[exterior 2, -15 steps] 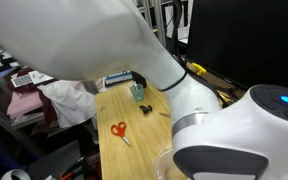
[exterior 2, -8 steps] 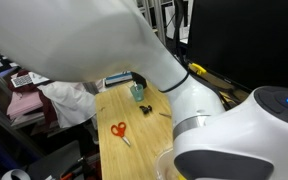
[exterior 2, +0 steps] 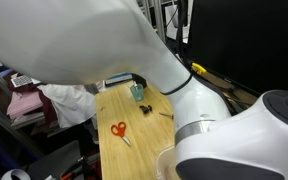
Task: Remove the red object from the storage box and put it on the table
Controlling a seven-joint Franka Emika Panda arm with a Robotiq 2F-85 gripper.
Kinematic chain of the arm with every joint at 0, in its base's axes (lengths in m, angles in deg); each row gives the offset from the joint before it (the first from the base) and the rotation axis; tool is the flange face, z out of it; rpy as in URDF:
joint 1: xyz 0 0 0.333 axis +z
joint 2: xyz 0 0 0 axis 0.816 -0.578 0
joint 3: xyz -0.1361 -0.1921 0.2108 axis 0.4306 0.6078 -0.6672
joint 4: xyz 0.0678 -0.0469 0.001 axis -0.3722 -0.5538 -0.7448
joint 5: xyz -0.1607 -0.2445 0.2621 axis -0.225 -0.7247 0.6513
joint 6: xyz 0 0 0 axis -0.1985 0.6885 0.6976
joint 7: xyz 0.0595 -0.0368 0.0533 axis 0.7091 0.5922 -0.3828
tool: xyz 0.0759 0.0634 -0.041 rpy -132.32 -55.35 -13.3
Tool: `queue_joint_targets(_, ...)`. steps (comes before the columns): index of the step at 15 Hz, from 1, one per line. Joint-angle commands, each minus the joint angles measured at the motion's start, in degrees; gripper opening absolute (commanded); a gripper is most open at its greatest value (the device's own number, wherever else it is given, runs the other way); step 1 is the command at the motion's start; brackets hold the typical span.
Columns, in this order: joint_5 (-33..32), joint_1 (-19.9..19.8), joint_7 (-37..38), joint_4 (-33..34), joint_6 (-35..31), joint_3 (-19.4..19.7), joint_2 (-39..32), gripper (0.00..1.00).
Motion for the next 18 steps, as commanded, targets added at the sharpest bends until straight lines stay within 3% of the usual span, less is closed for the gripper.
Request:
queue_joint_targets(1, -0.56, 0.67, 0.20, -2.01, -1.05, 1.32, 1.98, 0.04)
queue_joint_targets(10, -2.83, 2.90, 0.95, -6.41, -2.72, 3.32, 9.87, 0.04)
queue_joint_targets(15, 0.12, 1.61, -1.40, -8.55, -8.33, 0.65, 12.10, 0.04)
queue_joint_targets(18, 3.95, -0.56, -4.91, -9.25, -11.72, -3.06, 12.55, 0.04)
